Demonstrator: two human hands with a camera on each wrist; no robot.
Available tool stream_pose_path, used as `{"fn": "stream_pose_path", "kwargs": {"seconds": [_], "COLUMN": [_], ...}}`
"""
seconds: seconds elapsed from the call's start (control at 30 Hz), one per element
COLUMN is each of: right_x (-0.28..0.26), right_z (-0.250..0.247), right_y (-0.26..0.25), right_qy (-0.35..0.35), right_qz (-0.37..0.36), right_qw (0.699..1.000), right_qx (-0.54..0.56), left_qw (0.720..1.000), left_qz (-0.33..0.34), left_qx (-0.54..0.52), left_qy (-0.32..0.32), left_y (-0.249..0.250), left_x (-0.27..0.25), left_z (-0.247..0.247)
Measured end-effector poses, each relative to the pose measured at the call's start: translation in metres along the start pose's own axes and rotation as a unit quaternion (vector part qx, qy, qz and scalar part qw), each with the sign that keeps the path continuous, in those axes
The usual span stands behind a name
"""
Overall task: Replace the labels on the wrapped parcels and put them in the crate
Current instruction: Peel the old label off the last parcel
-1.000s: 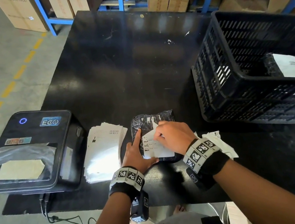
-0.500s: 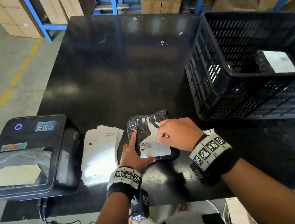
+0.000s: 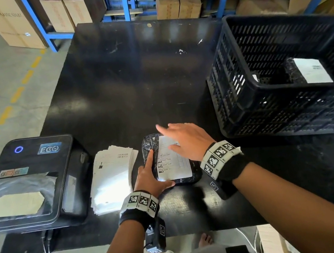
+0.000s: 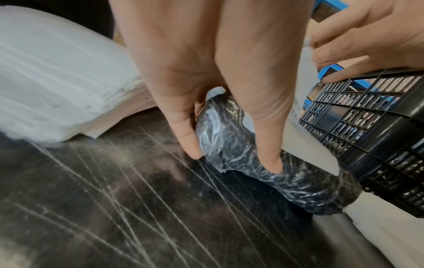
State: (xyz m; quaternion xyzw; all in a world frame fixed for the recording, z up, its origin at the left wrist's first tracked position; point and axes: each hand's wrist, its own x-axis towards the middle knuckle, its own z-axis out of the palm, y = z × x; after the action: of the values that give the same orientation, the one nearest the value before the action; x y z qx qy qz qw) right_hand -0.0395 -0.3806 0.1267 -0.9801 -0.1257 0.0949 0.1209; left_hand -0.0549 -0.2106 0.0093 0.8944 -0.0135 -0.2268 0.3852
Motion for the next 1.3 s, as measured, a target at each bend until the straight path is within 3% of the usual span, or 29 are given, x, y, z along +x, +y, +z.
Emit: {"fn": "stream_pose_path", "kwargs": {"seconds": [0.27, 0.53, 0.73, 0.97, 1.03, 1.17, 1.3], "right_x": [0.022, 0.019, 0.009, -0.009, -0.014, -0.012, -0.005], "right_z": [-0.008, 0.02, 0.034, 0.03, 0.026, 0.042, 0.054], "right_y": [0.023, 0.041, 0.046, 0.038, 0.021, -0.016, -0.023], "right_qy": [0.041, -0.049, -0.079, -0.033, -0.016, -0.063, -0.009], "right_qz": [0.097, 0.137, 0.11, 0.107, 0.078, -0.025, -0.029], "right_qw": [0.989, 0.98, 0.985, 0.987, 0.992, 0.997, 1.0], "right_qx": [0.103, 0.136, 0.107, 0.116, 0.096, 0.023, -0.004], "left_qw": [1.0, 1.0, 1.0, 1.0, 1.0, 1.0, 1.0], "left_qz": [-0.003, -0.004, -0.005, -0.005, -0.003, 0.007, 0.005], "left_qx": [-0.005, -0.007, -0.013, -0.007, 0.0, 0.016, 0.025], "left_qy": [-0.006, -0.008, -0.007, -0.006, -0.004, 0.005, 0.009], "left_y": [0.002, 0.004, 0.003, 0.003, 0.003, 0.001, -0.002], "left_x": [-0.001, -0.003, -0.003, -0.001, -0.001, 0.0, 0.001], "left_z": [-0.002, -0.002, -0.002, -0.001, -0.001, 0.001, 0.003]}}
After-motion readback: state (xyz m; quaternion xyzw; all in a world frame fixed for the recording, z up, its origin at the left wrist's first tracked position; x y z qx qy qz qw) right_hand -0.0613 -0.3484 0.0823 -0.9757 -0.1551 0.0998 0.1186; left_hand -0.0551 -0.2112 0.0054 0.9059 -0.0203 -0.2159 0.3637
